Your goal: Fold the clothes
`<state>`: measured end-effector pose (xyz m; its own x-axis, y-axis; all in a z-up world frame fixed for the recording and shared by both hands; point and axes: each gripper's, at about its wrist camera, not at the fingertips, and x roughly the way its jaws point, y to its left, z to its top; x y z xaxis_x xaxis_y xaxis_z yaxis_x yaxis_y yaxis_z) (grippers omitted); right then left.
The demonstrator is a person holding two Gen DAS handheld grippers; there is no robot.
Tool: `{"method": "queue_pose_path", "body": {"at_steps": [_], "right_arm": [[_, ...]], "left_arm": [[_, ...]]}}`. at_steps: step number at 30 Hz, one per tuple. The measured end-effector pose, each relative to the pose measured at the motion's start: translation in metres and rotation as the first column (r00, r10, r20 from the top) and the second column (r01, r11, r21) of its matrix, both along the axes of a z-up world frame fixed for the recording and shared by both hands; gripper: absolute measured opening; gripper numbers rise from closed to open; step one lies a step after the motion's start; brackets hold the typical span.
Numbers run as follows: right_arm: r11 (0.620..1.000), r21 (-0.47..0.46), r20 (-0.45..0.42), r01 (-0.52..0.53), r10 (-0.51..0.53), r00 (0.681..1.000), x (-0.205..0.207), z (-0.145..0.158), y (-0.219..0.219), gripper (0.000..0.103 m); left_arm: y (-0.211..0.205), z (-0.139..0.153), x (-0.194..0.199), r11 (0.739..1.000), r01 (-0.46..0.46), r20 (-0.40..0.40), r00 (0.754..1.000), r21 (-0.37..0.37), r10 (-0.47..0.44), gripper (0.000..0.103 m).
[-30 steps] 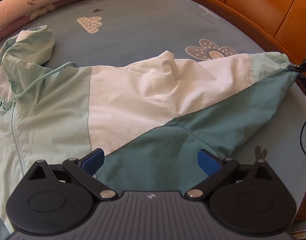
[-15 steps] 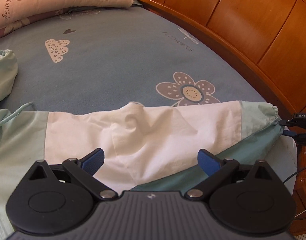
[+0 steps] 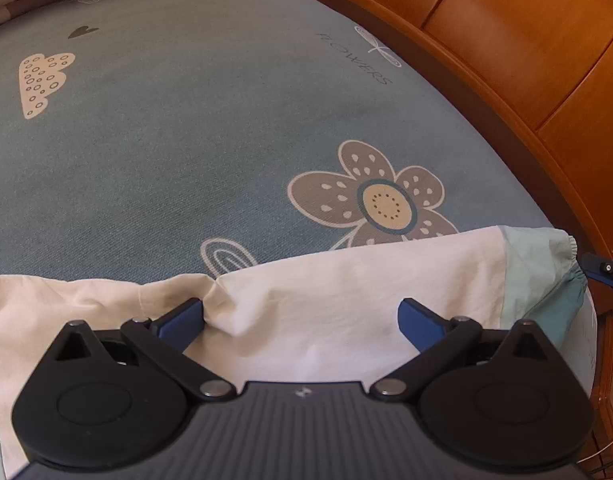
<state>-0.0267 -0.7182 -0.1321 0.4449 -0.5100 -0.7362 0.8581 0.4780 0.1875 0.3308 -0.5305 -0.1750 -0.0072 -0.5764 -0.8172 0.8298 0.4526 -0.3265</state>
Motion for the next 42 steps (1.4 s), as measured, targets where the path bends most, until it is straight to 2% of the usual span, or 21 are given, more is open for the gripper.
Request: {"method": "queue_pose_path", "body": {"at_steps": [3, 5, 8, 10, 11, 14, 16, 19, 22, 24, 26, 27, 28, 32, 36, 39, 42], "right_arm": [[0.991, -0.081, -0.045, -0.102, 0.099, 0.994, 0.02, 0.006, -0.006, 0.06], [0.977, -0.092, -0.055, -0.192, 0.187, 0.981, 0.035, 0.014, -0.01, 0.06], [0.932, -0.008, 0.052, -0.362, 0.362, 0.931, 0.062, 0.019, -0.004, 0.06], [0.885, 0.093, 0.14, -0.457, 0.443, 0.886, 0.084, 0.008, 0.003, 0.06], [0.868, 0.131, 0.16, -0.479, 0.459, 0.874, 0.093, -0.002, 0.006, 0.06], [0.85, 0.195, 0.142, -0.489, 0.468, 0.872, 0.11, -0.034, 0.009, 0.06], [0.861, 0.203, 0.105, -0.466, 0.454, 0.885, 0.101, -0.046, -0.001, 0.058], [0.901, 0.188, 0.108, -0.39, 0.376, 0.92, 0.064, -0.048, -0.029, 0.057], [0.953, 0.145, 0.017, -0.266, 0.267, 0.964, 0.026, -0.045, -0.06, 0.057], [0.96, 0.18, 0.064, -0.217, 0.208, 0.976, 0.004, -0.046, -0.08, 0.047], [0.962, 0.212, 0.089, -0.173, 0.157, 0.984, -0.001, -0.041, -0.084, 0.048], [0.964, 0.21, 0.081, -0.161, 0.147, 0.986, 0.002, -0.036, -0.079, 0.053], [0.963, 0.211, 0.095, -0.17, 0.153, 0.984, 0.008, -0.029, -0.07, 0.059], [0.901, 0.256, 0.263, -0.351, 0.285, 0.922, 0.044, -0.017, -0.005, 0.059], [0.809, 0.285, 0.287, -0.514, 0.44, 0.851, 0.077, -0.026, 0.062, 0.06], [0.787, 0.326, 0.241, -0.524, 0.467, 0.851, 0.082, -0.039, 0.077, 0.06], [0.808, 0.349, 0.18, -0.474, 0.439, 0.88, 0.074, -0.047, 0.063, 0.059]], "left_arm": [[0.013, 0.012, 0.002, 1.0, 0.005, 0.002, 1.0, -0.018, -0.005, 0.101], [0.025, 0.018, 0.0, 1.0, 0.005, 0.014, 1.0, -0.021, -0.005, 0.101], [0.041, 0.019, -0.002, 1.0, 0.003, 0.044, 0.999, -0.023, -0.002, 0.102], [0.048, 0.012, -0.002, 1.0, -0.012, 0.048, 0.999, 0.002, 0.012, 0.102], [0.05, 0.007, 0.0, 0.999, -0.029, 0.04, 0.999, 0.02, 0.028, 0.102], [0.054, -0.001, 0.005, 0.998, -0.054, 0.027, 0.998, 0.039, 0.053, 0.102], [0.057, -0.002, 0.008, 0.998, -0.058, 0.025, 0.998, 0.04, 0.057, 0.102], [0.059, -0.003, 0.012, 0.997, -0.057, 0.029, 0.998, 0.045, 0.055, 0.102], [0.06, -0.005, 0.014, 0.997, -0.061, 0.034, 0.998, 0.051, 0.06, 0.102], [0.059, -0.005, 0.015, 0.997, -0.062, 0.033, 0.998, 0.055, 0.06, 0.102], [0.058, -0.004, 0.015, 0.997, -0.059, 0.033, 0.998, 0.058, 0.058, 0.102], [0.058, -0.002, 0.015, 0.997, -0.055, 0.029, 0.998, 0.056, 0.053, 0.102], [0.057, 0.0, 0.014, 0.997, -0.051, 0.026, 0.998, 0.052, 0.049, 0.102], [0.06, 0.008, 0.006, 0.998, -0.04, 0.043, 0.998, 0.042, 0.039, 0.102], [0.065, 0.011, -0.007, 0.999, -0.016, 0.061, 0.998, 0.044, 0.014, 0.102], [0.067, 0.01, -0.016, 0.998, 0.012, 0.063, 0.998, 0.056, -0.015, 0.102], [0.07, 0.007, -0.021, 0.997, 0.029, 0.064, 0.997, 0.066, -0.034, 0.102]]}}
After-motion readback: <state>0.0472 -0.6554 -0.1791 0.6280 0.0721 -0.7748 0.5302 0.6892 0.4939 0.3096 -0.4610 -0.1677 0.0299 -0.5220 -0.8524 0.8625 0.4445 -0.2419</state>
